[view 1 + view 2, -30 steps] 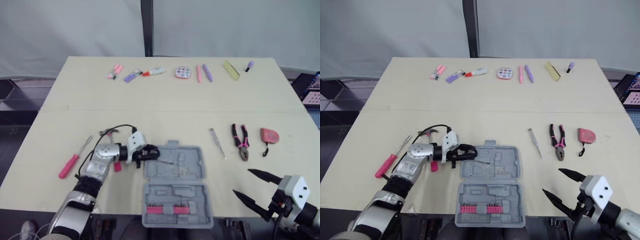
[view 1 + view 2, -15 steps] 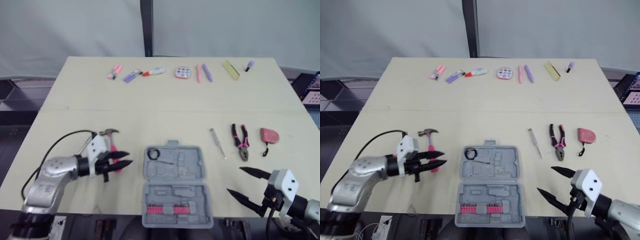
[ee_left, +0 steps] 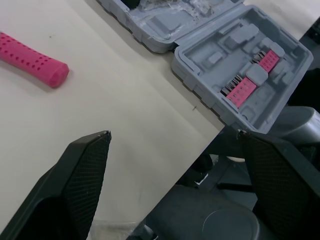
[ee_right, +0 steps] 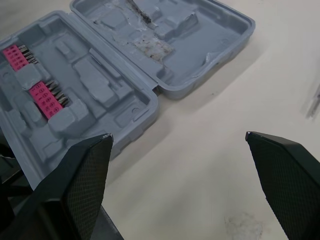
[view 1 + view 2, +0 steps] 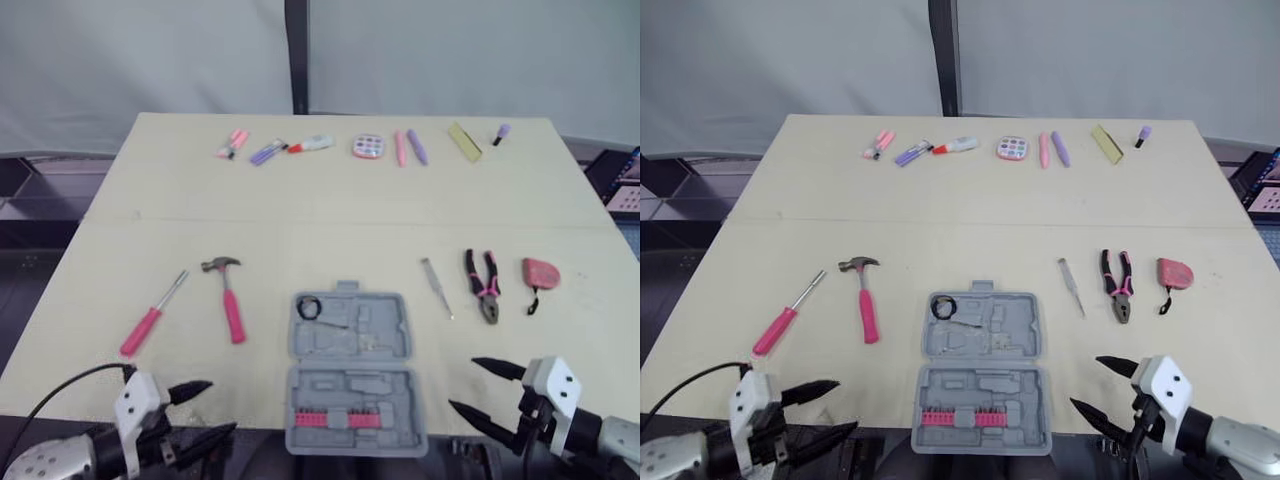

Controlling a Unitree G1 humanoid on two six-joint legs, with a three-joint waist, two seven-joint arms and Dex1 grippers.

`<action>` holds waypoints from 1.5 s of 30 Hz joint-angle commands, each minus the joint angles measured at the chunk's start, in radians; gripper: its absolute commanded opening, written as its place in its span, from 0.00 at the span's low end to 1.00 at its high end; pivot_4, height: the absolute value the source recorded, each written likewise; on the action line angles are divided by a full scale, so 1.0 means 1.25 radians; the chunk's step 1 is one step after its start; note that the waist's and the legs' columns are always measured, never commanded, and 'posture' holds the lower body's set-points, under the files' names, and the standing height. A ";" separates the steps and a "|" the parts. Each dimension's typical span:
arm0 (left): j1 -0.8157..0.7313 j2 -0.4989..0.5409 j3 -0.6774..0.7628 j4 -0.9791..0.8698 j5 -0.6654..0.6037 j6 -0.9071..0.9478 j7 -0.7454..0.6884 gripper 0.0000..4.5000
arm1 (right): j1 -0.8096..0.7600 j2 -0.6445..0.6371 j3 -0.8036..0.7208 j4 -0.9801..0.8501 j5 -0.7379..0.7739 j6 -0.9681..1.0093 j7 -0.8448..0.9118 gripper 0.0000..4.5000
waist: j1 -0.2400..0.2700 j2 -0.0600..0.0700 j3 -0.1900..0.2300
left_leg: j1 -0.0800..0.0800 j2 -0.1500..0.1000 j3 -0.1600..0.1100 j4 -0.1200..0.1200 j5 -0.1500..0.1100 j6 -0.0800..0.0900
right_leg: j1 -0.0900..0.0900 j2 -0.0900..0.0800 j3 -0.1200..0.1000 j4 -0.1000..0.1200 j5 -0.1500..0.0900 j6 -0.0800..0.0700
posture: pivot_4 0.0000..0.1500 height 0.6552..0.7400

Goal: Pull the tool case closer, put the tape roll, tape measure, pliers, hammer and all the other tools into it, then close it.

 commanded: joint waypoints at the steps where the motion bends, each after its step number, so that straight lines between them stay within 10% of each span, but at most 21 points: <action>1: 0.010 -0.010 0.016 0.004 -0.002 -0.039 0.006 0.99 | 0.001 -0.002 -0.008 -0.002 0.004 -0.016 0.007 1.00 | 0.004 0.000 0.000 | 0.000 0.000 0.000 0.000 0.000 0.000 | 0.000 0.000 0.000 0.000 0.000 0.000 | 1.00 0.69; 26: -0.013 0.031 0.017 -0.026 -0.060 -0.090 -0.054 0.99 | -0.008 -0.009 -0.042 0.003 0.013 0.002 -0.005 1.00 | 0.006 0.000 0.000 | 0.000 0.000 0.001 0.000 0.000 0.000 | 0.000 0.000 0.000 0.000 0.000 0.000 | 1.00 0.69; 45: -0.410 0.057 -0.184 -0.007 -0.085 0.051 0.003 0.99 | -0.086 0.022 -0.136 -0.029 0.031 0.150 -0.181 1.00 | -0.002 0.001 -0.001 | 0.001 0.000 0.001 0.000 0.000 0.000 | -0.001 0.001 -0.001 0.008 0.000 0.000 | 1.00 0.69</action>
